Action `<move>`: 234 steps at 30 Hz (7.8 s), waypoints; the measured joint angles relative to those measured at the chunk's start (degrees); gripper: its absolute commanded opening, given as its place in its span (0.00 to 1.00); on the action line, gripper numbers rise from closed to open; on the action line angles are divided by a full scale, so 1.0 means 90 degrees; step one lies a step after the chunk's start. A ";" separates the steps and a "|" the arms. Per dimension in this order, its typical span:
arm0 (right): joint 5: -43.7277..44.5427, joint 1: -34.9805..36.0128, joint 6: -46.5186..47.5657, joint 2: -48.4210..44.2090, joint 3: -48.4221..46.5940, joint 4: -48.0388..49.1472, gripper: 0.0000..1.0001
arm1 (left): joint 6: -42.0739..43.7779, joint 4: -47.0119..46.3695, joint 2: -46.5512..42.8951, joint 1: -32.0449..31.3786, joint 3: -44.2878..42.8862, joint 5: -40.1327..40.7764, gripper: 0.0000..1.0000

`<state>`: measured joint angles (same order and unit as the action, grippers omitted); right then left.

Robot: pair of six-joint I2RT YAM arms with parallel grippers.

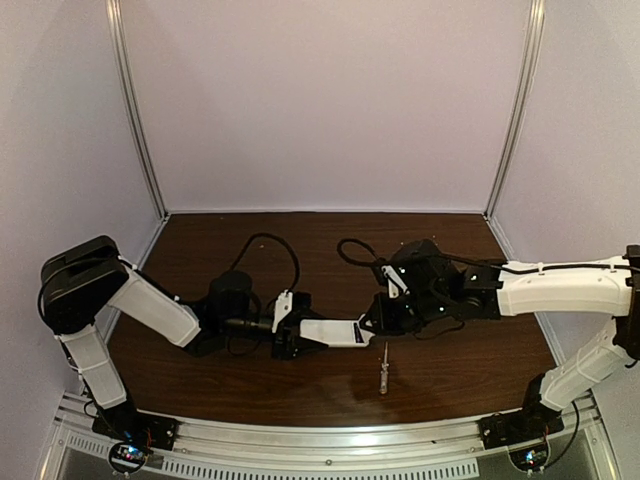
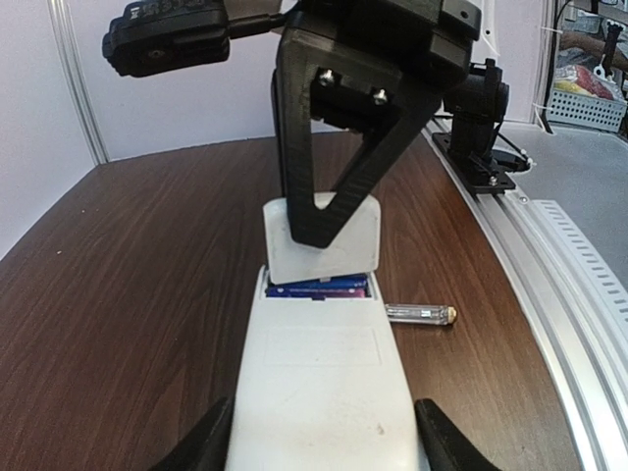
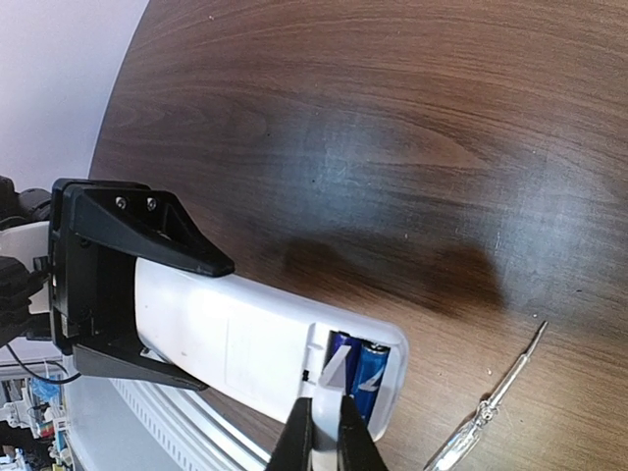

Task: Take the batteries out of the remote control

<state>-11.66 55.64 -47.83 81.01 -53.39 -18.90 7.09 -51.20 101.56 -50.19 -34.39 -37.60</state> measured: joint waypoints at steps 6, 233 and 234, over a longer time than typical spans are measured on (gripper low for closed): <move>0.0092 -0.0029 0.0015 -0.0206 0.0010 -0.0209 0.00 | 0.0022 -0.0029 -0.0078 0.0000 0.0017 -0.0024 0.00; 0.4231 0.3072 -0.2511 0.0192 0.1469 -0.1044 0.00 | -0.0469 -0.0988 -0.0843 -0.0102 0.1836 0.1904 0.96; 0.4255 0.3072 -0.2336 -0.0075 0.1537 -0.0974 0.00 | -0.0500 -0.0996 -0.0855 -0.0102 0.1836 0.1858 0.95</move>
<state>26.63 83.29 -68.86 80.34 -39.55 -27.66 2.59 -60.16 93.86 -51.11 -17.87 -20.88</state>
